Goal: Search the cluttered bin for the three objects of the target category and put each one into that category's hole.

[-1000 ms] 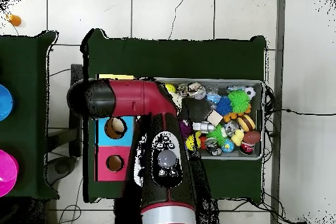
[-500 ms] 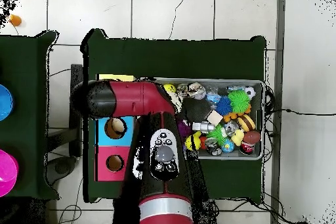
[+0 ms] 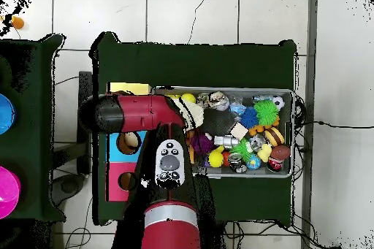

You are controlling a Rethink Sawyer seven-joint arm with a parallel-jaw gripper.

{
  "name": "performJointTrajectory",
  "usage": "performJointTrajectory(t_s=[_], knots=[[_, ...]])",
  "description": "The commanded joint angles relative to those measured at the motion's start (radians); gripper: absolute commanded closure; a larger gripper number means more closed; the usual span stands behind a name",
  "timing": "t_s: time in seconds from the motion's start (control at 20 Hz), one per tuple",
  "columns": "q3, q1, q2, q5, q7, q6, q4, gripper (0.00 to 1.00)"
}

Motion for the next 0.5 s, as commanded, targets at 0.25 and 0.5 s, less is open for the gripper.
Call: performJointTrajectory(t_s=[0.25,0.5], knots=[[-0.014,-0.012,0.186,0.026,0.188,-0.101,-0.062,1.0],[-0.033,-0.006,0.28,0.021,0.176,-0.125,-0.106,1.0]])
